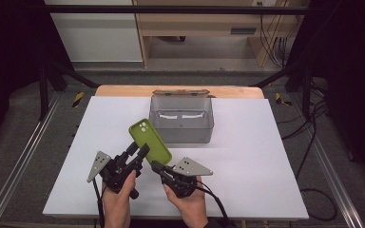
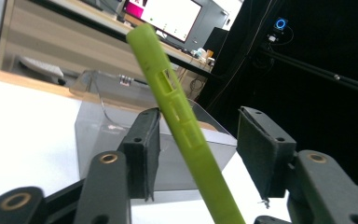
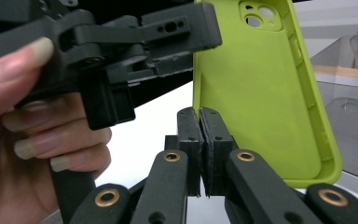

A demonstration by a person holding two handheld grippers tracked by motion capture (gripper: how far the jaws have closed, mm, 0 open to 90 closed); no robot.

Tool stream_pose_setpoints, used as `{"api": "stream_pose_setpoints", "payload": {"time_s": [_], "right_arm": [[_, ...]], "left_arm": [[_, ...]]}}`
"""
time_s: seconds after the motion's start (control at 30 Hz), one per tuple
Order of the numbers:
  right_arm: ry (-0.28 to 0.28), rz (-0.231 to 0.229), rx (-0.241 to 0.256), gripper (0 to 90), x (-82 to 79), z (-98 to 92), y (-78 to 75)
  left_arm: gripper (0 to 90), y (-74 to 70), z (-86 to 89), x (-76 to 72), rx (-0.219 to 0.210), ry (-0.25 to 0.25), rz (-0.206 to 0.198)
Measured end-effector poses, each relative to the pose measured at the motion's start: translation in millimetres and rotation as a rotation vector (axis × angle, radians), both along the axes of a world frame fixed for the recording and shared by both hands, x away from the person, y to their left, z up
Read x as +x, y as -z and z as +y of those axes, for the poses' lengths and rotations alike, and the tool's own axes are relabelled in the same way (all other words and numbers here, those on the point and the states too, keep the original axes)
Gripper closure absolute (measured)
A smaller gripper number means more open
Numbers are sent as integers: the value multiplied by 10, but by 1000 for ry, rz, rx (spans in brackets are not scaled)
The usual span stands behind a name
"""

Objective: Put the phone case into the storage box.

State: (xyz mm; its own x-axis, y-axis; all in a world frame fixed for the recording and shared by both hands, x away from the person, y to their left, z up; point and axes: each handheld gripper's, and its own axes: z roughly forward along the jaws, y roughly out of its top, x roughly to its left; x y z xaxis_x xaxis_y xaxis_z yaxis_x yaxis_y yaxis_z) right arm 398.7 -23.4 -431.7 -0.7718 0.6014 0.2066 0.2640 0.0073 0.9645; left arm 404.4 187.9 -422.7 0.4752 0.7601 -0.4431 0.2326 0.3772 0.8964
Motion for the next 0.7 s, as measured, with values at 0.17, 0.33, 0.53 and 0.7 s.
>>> {"api": "stream_pose_setpoints", "payload": {"time_s": [0.17,0.33,0.53,0.7], "right_arm": [[-7,3,-5,878,-8,27,12],[-10,-3,-11,878,-13,42,21],[-13,4,-3,878,-21,62,41],[-15,3,-9,878,-32,77,53]], "left_arm": [[557,54,-6,17,-23,19,25],[586,69,-27,25,-28,35,33],[633,83,-1,32,-53,30,48],[687,111,14,36,-75,30,63]]}}
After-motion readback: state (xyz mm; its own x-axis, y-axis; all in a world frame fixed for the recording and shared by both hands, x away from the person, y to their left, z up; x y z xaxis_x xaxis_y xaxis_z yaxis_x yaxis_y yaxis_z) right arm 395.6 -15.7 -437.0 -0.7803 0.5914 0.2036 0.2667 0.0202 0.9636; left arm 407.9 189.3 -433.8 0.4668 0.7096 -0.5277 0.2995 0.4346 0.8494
